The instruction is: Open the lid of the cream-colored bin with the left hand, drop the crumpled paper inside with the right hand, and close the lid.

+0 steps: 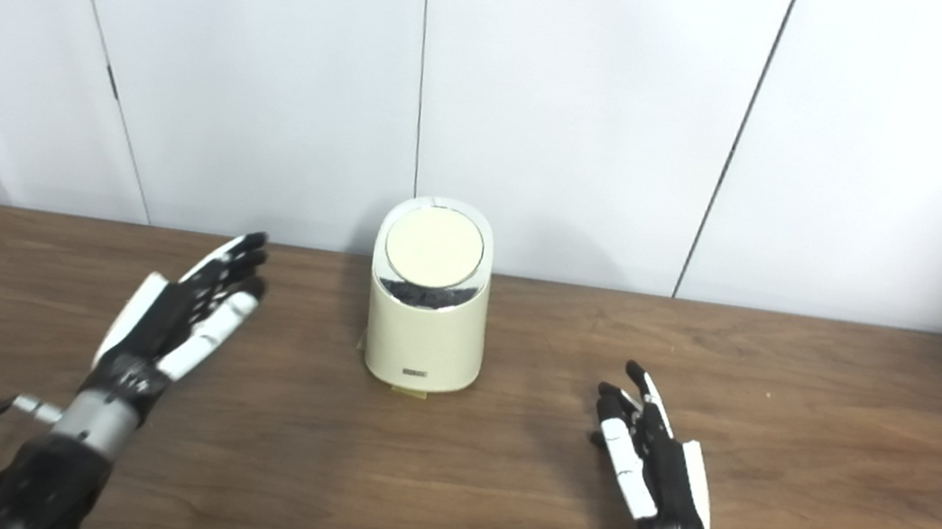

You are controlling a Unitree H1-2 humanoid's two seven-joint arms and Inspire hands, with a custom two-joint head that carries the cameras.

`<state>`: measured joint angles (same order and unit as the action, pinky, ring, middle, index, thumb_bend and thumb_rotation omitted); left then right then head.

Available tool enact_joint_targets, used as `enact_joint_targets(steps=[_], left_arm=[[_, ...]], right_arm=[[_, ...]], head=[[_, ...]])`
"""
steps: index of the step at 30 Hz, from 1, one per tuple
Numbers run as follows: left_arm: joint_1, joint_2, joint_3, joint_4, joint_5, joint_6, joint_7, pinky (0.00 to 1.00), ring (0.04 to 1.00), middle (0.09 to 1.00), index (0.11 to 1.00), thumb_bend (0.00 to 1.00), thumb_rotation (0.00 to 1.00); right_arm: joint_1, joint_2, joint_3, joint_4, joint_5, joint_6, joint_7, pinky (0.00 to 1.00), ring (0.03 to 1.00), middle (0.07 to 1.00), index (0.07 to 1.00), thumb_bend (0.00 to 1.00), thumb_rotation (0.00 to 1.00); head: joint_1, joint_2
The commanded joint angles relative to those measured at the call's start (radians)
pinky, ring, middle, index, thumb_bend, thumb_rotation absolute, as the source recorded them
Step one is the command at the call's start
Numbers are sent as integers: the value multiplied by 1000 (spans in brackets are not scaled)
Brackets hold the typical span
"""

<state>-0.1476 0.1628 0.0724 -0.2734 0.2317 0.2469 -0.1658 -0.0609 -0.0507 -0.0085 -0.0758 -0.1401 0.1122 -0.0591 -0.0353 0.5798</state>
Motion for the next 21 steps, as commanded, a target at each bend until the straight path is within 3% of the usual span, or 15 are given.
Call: enact_joint_targets(steps=[1, 4, 11, 15, 21], left_arm=[[-9, -4, 8, -24, -31, -38, 25, 904, 942, 930, 995, 463, 828], [28, -18, 22, -4, -98, -41, 28, 982, 971, 957, 999, 457, 858], [101, -87, 65, 35, -280, -56, 34, 1000, 986, 984, 1000, 473, 894], [132, -101, 65, 53, -313, -79, 40, 1000, 998, 997, 1000, 451, 960], [161, -112, 61, 82, -341, -119, 49, 1000, 1000, 996, 1000, 467, 932]], right_arm=[[-12, -10, -3, -28, 0, -4, 4, 723, 843, 845, 932, 543, 881], [-8, -6, -8, -34, 4, -9, 2, 744, 854, 864, 921, 564, 877], [-1, 11, -37, -52, 119, -14, 37, 854, 914, 923, 927, 573, 840], [5, 13, -44, -68, 159, 5, 47, 904, 952, 964, 951, 536, 850], [22, 1, -42, -89, 169, 13, 54, 945, 987, 999, 977, 500, 944]], head=[[-1, 1], [0, 5], [-7, 18], [-8, 22], [-18, 30]])
